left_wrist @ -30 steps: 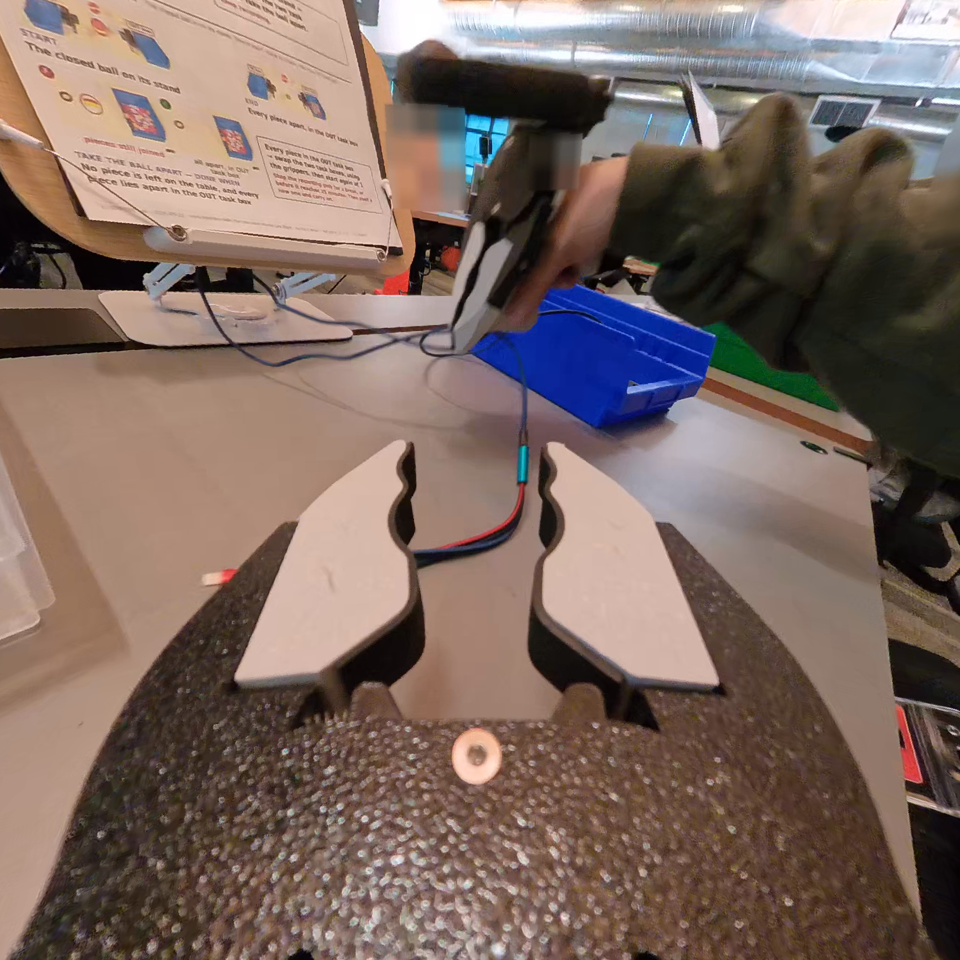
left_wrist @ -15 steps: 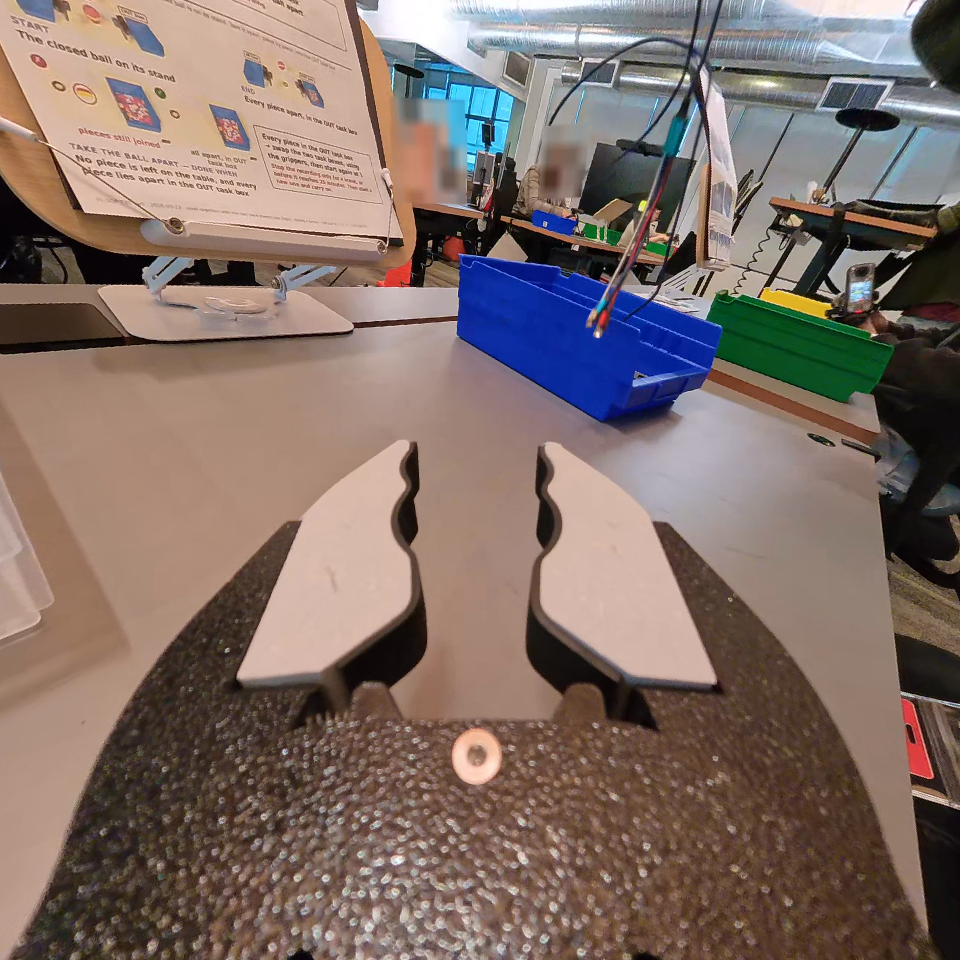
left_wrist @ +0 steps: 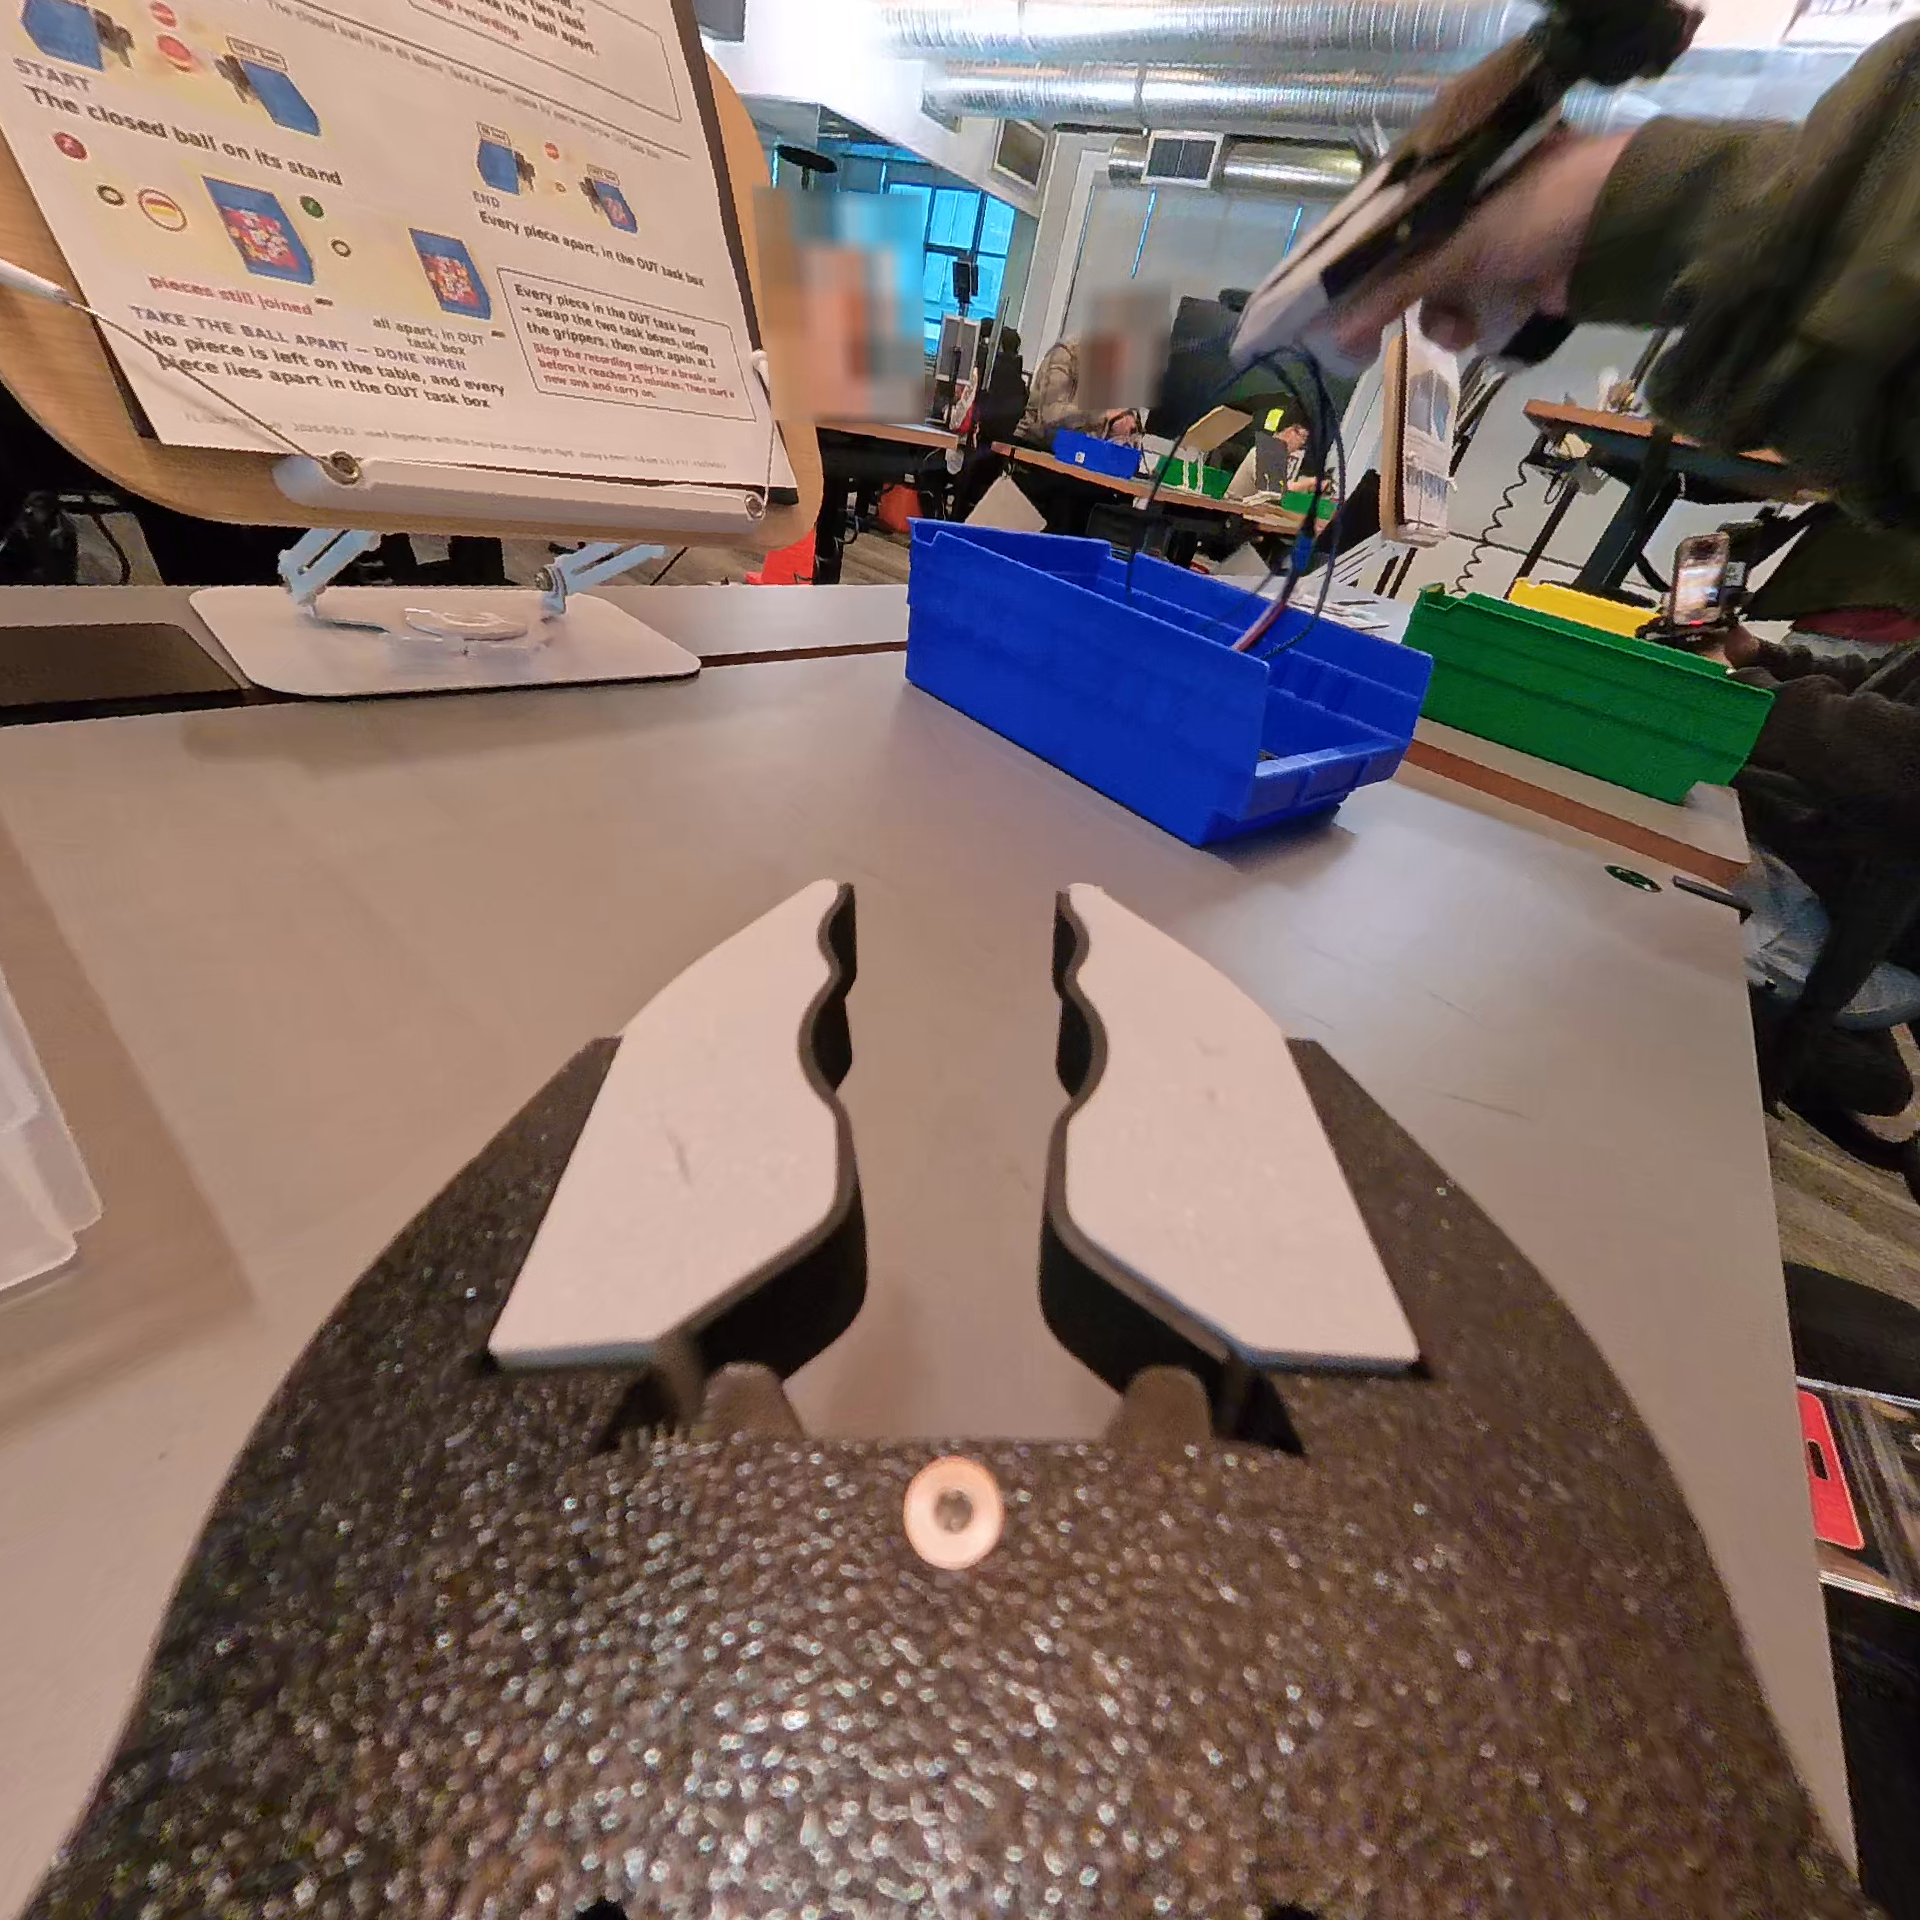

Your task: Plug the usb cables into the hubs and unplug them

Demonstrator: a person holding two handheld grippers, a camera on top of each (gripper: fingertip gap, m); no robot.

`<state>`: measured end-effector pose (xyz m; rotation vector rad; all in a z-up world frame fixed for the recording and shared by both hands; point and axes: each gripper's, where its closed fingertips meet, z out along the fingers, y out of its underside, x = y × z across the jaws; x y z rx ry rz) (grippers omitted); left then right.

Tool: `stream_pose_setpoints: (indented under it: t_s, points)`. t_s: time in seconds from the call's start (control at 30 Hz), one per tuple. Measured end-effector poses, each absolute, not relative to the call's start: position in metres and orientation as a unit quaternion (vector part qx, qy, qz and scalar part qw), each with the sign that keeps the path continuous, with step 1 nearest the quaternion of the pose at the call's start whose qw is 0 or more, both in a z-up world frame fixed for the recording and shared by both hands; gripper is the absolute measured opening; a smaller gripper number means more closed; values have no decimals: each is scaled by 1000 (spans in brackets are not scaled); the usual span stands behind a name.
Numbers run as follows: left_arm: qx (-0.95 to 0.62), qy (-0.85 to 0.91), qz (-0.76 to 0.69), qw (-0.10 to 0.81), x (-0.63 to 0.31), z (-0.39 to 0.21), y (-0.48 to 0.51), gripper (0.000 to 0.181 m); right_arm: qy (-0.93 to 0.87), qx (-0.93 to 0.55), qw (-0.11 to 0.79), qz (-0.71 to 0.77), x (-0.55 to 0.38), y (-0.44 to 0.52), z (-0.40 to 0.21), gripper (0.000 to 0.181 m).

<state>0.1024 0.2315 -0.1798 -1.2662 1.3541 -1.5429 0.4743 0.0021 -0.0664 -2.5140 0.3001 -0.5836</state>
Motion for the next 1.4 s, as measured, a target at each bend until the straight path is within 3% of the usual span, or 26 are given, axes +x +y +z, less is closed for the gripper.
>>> stream_pose_setpoints:
  t_s: [0.1, 0.37, 0.5, 0.7, 0.77, 0.9, 1.0, 1.1, 1.23, 1.4]
  points:
    - [-492, 525, -597, 354, 103, -181, 232, 35, 147, -934, 271, -181, 468, -2, -93, 2]
    - [-496, 519, -604, 346, 103, -180, 233, 35, 327, -857, 379, -119, 491, -45, -98, 2]
    - [-495, 521, -604, 345, 103, -180, 232, 34, 315, -853, 410, -68, 462, -41, -134, 2]
    - [-492, 536, -592, 349, 104, -183, 228, 34, 215, -925, 295, -107, 416, -31, -217, 7]
    - [-489, 539, -588, 353, 104, -183, 227, 34, 191, -936, 276, -109, 410, -25, -219, 23]
    - [-487, 539, -585, 361, 104, -182, 227, 34, 152, -960, 223, -76, 393, -28, -201, 80]
    - [-490, 542, -584, 355, 105, -184, 226, 34, 118, -971, 184, -94, 390, -42, -178, 91]
    - [-486, 549, -582, 352, 105, -185, 224, 34, 102, -956, 241, -131, 389, -39, -138, 90]
    - [-479, 557, -574, 362, 105, -185, 221, 35, 136, -886, 402, -184, 377, -13, -91, 94]
    - [-507, 566, -529, 377, 99, -176, 233, 40, 91, -808, 564, -145, 305, 39, -108, 96]
